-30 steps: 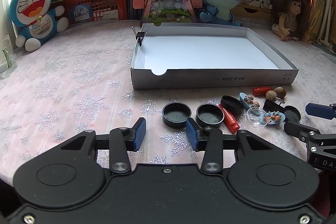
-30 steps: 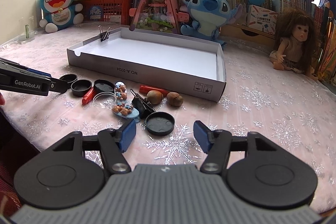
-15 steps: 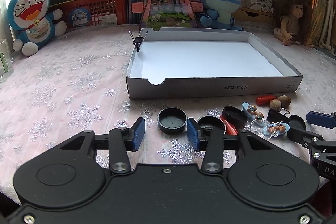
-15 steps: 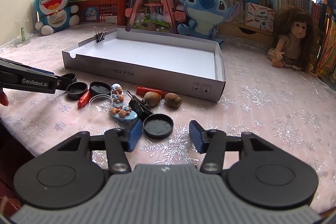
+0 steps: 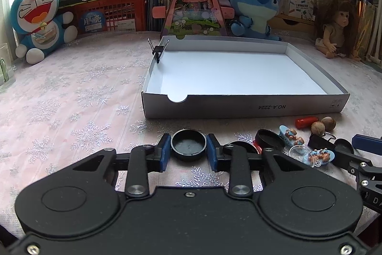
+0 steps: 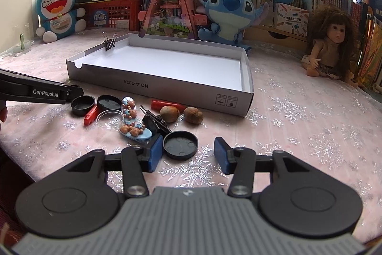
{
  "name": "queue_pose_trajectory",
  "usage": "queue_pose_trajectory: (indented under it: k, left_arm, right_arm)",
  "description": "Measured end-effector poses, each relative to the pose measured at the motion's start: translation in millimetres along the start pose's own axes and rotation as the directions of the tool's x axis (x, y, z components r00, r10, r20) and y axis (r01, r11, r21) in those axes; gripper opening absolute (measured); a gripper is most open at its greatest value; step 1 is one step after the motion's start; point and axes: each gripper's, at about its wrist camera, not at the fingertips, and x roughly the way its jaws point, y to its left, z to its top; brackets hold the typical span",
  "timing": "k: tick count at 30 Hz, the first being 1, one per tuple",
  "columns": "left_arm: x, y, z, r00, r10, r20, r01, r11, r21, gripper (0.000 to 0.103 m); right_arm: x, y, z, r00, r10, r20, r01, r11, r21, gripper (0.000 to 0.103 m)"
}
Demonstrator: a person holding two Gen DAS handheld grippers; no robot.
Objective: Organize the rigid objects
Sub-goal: 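Grasp a black round lid with the left gripper while the right grasps another, then carry both black lids over the white tray and lower them inside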
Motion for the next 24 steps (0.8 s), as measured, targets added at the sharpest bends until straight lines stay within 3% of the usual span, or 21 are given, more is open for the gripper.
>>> queue_pose_trajectory:
  k: [1, 2, 12, 24]
  left_arm:
    - [-0.7, 0.1, -0.1, 1.0, 0.0, 0.002, 0.0, 1.0, -0.002, 0.03]
    - [-1.9, 0.4, -0.3, 1.0, -0.001, 0.005, 0.001, 1.0, -0.003, 0.03]
    - [-23.0, 1.8, 11.3, 0.998, -0.016, 0.054, 0.016, 1.0, -0.002, 0.03]
    - [-26.5, 5.6, 30.2, 0.996, -0.01, 0.091, 0.013, 0.999, -0.035, 0.03]
  right_arm:
    - [-0.1, 0.8, 0.1, 1.0, 0.001, -0.002, -0.001, 1.0, 0.0, 0.038]
    - [-0.7, 1.0, 0.3, 1.0, 0.003, -0.001, -0.003, 1.0, 0.0, 0.037]
    - [-4.0, -7.0, 7.3, 1.0, -0.017, 0.022, 0.017, 1.0, 0.015, 0.037]
    - [-6.1, -30.7, 24.0, 0.988, -0.067, 0.137, 0.061, 0.997, 0.048, 0.037]
